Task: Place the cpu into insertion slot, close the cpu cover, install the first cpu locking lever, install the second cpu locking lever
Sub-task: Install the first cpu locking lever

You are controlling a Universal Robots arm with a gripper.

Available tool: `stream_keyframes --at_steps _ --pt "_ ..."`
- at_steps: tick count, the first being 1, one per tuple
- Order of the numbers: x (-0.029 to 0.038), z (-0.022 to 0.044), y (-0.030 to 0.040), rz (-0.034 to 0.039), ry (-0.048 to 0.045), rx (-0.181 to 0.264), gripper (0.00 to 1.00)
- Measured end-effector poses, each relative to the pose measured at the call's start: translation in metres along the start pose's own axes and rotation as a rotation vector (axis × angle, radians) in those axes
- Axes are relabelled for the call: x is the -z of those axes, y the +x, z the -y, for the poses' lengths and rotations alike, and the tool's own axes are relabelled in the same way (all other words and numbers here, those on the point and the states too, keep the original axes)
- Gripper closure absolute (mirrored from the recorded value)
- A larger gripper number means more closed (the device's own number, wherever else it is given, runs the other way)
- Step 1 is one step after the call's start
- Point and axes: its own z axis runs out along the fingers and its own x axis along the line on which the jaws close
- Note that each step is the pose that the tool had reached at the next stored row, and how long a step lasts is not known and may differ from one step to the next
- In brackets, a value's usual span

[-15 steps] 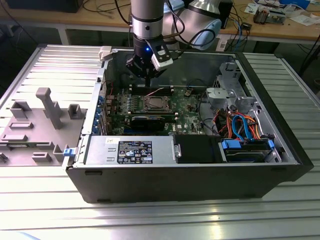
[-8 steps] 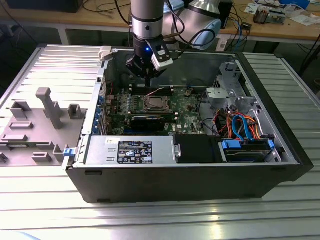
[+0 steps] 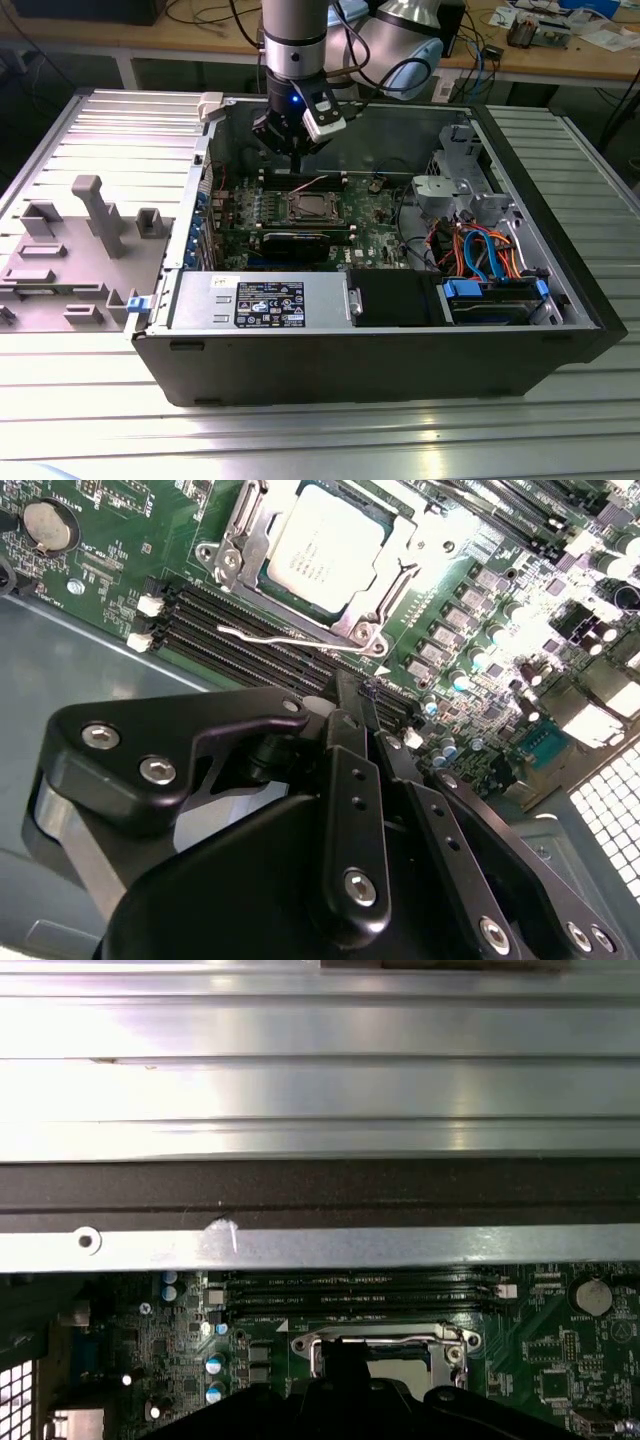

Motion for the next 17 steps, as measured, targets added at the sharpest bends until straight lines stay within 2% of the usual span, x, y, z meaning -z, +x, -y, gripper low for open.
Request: stream_keyframes --at_steps 3,8,14,17 --pt "-0.0005 0.0001 -0.0001 0.0001 -0.0001 0.0 0.89" --pt "-0.0053 0.0003 -0.0025 0.0 0.0 0.0 0.89" --pt "-0.0107 -0.0002 -0.0103 0.0 0.0005 0.0 0.89" --pt "-0.0109 -0.0003 -0.0107 0.0 0.0008 0.0 0.89"
